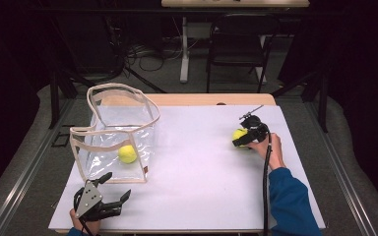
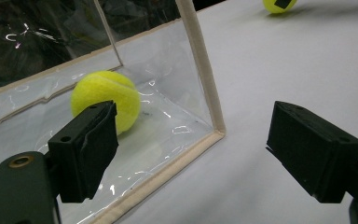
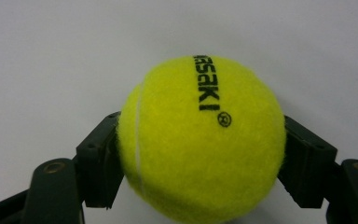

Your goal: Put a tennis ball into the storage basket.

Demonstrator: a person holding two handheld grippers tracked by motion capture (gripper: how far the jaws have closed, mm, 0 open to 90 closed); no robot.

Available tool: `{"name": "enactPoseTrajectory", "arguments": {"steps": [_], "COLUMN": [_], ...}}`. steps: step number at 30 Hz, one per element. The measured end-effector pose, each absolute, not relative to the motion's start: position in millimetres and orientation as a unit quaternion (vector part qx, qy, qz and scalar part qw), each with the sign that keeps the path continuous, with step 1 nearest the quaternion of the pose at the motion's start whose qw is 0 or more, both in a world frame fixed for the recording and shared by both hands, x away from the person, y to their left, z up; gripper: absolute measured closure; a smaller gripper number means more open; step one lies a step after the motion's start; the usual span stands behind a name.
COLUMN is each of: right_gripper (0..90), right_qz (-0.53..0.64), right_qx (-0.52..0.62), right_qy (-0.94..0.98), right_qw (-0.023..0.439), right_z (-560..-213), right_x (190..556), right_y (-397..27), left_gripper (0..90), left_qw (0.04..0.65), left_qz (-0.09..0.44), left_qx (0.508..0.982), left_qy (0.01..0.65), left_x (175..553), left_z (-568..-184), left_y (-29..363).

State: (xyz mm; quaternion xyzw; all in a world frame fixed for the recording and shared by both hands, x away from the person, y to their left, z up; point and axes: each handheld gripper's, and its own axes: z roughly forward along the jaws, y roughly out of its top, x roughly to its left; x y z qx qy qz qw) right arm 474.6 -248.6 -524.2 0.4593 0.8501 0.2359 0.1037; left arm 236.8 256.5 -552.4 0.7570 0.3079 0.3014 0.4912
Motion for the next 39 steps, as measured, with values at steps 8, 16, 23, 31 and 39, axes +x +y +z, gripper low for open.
{"name": "enactPoseTrajectory", "arguments": {"steps": [8, 16, 23, 31, 39], "right_gripper": [26.1, 26.2, 26.2, 26.2, 26.3], "right_qz": [0.234, 0.231, 0.238, 0.251, 0.256], "right_qx": [0.451, 0.437, 0.431, 0.423, 0.412], "right_qy": [0.855, 0.863, 0.864, 0.865, 0.868], "right_qw": [0.102, 0.103, 0.107, 0.101, 0.102], "right_z": [-514, -505, -496, -489, -481], "right_x": [470, 465, 460, 457, 454], "right_y": [-246, -240, -237, -234, -228], "left_gripper": [15.9, 15.9, 15.9, 15.9, 15.9], "left_qw": [0.49, 0.49, 0.489, 0.49, 0.49], "left_qz": [0.301, 0.301, 0.303, 0.302, 0.302], "left_qx": [0.758, 0.757, 0.758, 0.758, 0.758], "left_qy": [0.308, 0.31, 0.306, 0.306, 0.306], "left_x": [236, 236, 236, 236, 236], "left_z": [-552, -553, -552, -552, -552], "left_y": [257, 257, 256, 256, 257]}}
